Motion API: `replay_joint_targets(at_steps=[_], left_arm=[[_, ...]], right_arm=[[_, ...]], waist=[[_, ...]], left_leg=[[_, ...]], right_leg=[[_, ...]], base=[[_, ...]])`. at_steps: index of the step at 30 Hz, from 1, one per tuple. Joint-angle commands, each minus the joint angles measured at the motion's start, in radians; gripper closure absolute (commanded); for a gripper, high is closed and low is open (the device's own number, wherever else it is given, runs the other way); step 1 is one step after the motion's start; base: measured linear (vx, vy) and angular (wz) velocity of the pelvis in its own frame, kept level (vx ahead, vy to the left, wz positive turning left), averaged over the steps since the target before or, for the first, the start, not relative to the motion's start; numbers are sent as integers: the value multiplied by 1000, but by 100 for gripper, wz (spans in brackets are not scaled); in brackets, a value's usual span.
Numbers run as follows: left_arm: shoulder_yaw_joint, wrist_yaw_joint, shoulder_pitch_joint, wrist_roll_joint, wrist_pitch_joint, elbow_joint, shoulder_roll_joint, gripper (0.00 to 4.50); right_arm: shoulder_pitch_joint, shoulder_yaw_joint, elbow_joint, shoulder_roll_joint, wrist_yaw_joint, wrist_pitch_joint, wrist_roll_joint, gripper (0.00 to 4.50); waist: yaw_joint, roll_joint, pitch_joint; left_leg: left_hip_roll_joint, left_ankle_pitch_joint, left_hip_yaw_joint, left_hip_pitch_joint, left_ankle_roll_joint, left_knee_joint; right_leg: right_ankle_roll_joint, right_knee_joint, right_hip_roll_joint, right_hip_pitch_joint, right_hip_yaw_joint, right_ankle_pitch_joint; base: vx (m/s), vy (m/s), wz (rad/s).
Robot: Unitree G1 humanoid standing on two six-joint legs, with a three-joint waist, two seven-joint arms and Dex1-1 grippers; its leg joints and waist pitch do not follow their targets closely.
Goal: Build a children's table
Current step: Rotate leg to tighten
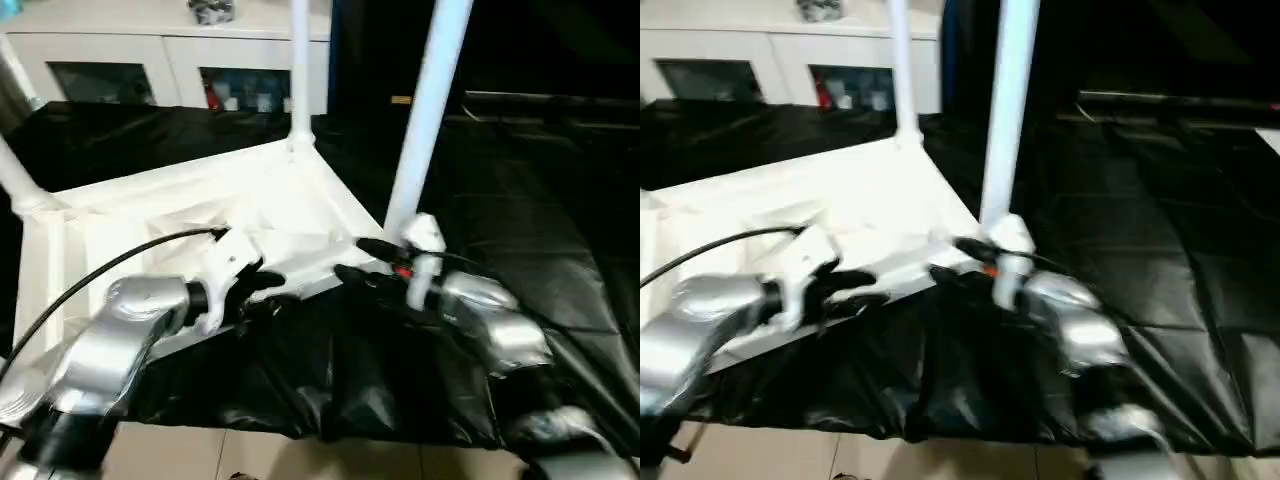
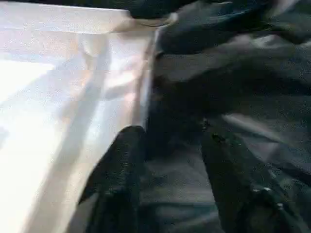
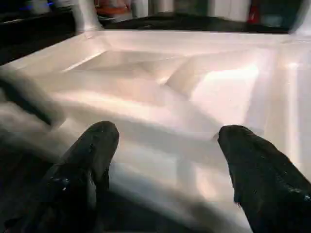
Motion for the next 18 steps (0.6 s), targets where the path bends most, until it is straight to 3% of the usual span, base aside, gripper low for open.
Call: replay_joint_targets(at_steps=[1, 2, 3, 4, 6, 7, 8, 9, 12, 18], left_arm=[[16, -1, 13, -28, 56, -63, 12, 206], [5, 7, 54, -32, 98, -115, 34, 194], [-9, 14, 78, -25, 112, -133, 46, 173], [-10, 14, 79, -24, 112, -134, 46, 173], [-40, 38, 121, -7, 131, -156, 53, 164], [-43, 43, 126, -4, 130, -157, 51, 155], [-53, 70, 138, 10, 133, -157, 47, 143], [-56, 81, 140, 18, 134, -153, 44, 134], [-60, 157, 133, 71, 105, -114, 29, 121], [-66, 225, 120, 113, 92, -77, 56, 78]], right_arm=[[-21, -16, 37, 6, -70, -15, -26, 77], [-64, -42, 108, 44, -161, -22, -29, 77], [-87, -58, 143, 62, -196, -29, -22, 77], [-88, -59, 146, 64, -198, -29, -22, 77], [-134, -89, 214, 91, -277, -45, -8, 77], [-140, -92, 223, 94, -289, -46, -6, 77], [-164, -109, 260, 104, -328, -60, -3, 77], [-172, -115, 272, 106, -341, -66, -1, 77], [-201, -146, 319, 114, -391, -86, 11, 77], [-249, -208, 406, 100, -472, -131, 25, 77]], waist=[[-2, 4, -61], [-4, -3, -62], [-7, -13, -61], [-7, -9, -61], [-13, -20, -60], [-9, -15, -61], [-9, -21, -62], [-9, -16, -62], [-11, -29, -61], [-7, -33, -64]], left_leg=[[28, -250, -9, 39, -17, -78], [29, -237, -10, 36, -20, -78], [25, -216, -12, 24, -18, -82], [26, -219, -11, 29, -19, -80], [24, -218, -9, 29, -18, -77], [24, -210, -8, 32, -19, -77], [25, -201, -7, 32, -19, -75], [24, -195, -8, 32, -23, -75], [23, -194, -6, 30, -27, -73], [21, -203, -7, 33, -35, -70]], right_leg=[[-221, -71, -31, 23, 33, -193], [-225, -65, -33, 27, 34, -174], [-219, -61, -33, 36, 32, -171], [-218, -60, -36, 32, 34, -175], [-204, -61, -33, 31, 35, -167], [-196, -61, -32, 30, 35, -159], [-195, -59, -32, 29, 35, -147], [-193, -57, -31, 31, 35, -131], [-183, -55, -29, 33, 35, -102], [-172, -52, -29, 30, 35, -110]], base=[[0, 0, 0], [0, 0, 0], [0, 0, 0], [0, 0, 0], [0, 0, 0], [0, 0, 0], [0, 0, 0], [0, 0, 0], [0, 0, 0], [0, 0, 0]])
